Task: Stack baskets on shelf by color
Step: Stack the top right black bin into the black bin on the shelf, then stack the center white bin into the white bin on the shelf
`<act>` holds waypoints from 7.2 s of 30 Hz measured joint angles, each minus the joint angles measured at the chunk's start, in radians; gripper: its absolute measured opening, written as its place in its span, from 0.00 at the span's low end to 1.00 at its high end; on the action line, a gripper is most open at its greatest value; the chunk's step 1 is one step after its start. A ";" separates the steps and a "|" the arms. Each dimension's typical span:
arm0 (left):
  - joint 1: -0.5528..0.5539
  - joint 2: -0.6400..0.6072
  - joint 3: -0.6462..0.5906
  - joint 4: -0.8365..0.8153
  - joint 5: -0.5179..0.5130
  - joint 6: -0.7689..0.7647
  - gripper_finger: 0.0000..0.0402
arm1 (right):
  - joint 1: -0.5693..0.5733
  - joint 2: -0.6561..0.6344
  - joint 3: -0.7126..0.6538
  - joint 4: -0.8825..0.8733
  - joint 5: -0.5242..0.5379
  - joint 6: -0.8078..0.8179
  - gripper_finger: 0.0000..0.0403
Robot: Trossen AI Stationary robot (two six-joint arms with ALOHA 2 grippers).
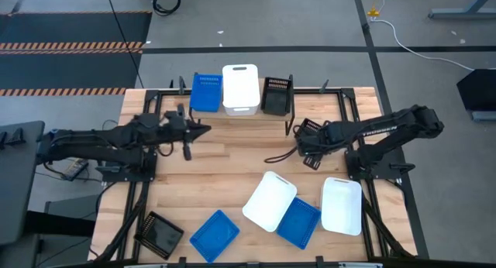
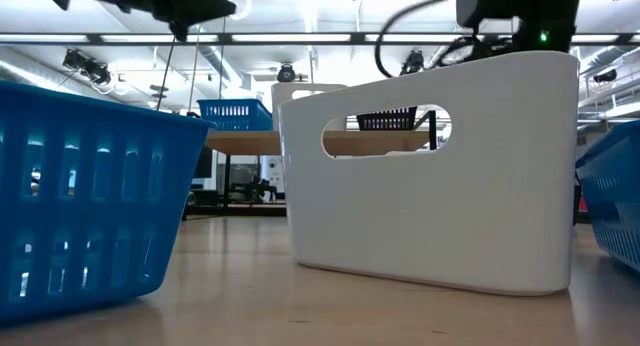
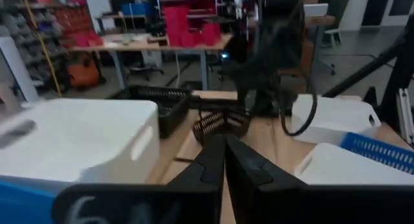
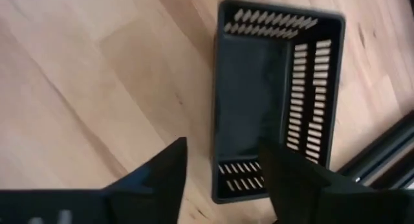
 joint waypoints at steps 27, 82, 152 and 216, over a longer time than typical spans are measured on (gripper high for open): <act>0.073 -0.099 0.000 -0.036 0.000 -0.006 0.06 | -0.084 0.001 -0.253 0.521 -0.298 -0.018 0.53; 0.073 -0.099 0.000 -0.055 0.001 -0.019 0.08 | 0.197 0.001 -0.298 0.568 -0.145 -0.112 0.04; 0.073 -0.097 0.001 -0.041 0.000 -0.009 0.09 | -0.401 0.203 0.553 0.161 -0.179 -0.785 0.12; -0.290 0.029 0.103 -0.249 -0.097 -0.311 0.23 | 0.104 0.148 0.086 0.347 -0.037 -0.190 0.40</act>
